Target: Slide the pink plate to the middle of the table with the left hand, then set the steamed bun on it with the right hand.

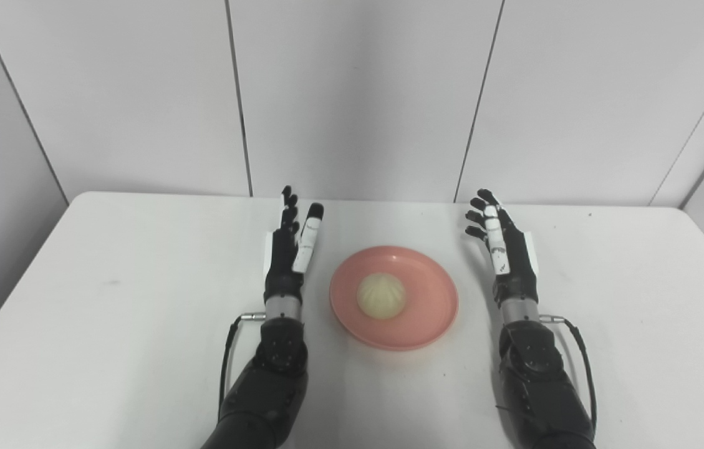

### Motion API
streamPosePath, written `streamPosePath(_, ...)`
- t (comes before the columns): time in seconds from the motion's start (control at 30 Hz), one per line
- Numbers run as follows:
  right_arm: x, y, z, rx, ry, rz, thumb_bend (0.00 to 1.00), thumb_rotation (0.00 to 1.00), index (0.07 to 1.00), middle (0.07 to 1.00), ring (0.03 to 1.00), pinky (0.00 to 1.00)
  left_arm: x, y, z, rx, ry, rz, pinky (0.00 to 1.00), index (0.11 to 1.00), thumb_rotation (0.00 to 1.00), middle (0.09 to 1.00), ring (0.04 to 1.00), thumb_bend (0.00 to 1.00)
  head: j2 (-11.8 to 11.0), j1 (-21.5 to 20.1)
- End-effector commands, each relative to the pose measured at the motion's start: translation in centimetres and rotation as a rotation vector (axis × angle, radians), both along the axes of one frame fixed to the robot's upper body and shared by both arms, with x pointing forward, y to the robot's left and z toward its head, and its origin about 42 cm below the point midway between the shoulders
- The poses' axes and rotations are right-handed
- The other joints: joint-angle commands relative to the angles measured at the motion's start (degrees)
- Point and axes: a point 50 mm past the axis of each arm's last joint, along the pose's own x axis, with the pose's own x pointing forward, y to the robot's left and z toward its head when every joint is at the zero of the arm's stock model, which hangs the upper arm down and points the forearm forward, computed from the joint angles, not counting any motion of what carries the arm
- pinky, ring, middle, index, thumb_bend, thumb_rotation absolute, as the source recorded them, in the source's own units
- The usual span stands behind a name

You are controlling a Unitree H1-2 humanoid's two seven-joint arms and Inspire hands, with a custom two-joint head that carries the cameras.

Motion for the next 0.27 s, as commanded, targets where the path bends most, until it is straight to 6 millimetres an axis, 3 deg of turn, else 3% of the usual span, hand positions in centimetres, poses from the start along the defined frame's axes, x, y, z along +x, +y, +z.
streamPosePath(0.0, 0.9, 0.0, 1.5, -0.021, -0.068, 0.001, 0.77, 1.00, 0.869, 0.855, 0.821, 0.78, -2.4, 0.3, -3.5, 0.010, 0.059, 0.029, 1.00, 1.000, 0.95, 1.000, 1.000, 0.83, 0.04, -0.03)
streamPosePath(0.23, 1.2, -0.1, 0.0, -0.001, 0.050, 0.002, 0.77, 1.00, 0.893, 0.895, 0.889, 0.89, -2.5, 0.3, -3.6, -0.002, 0.061, 0.020, 1.00, 1.000, 0.96, 1.000, 1.000, 0.84, 0.07, 0.09)
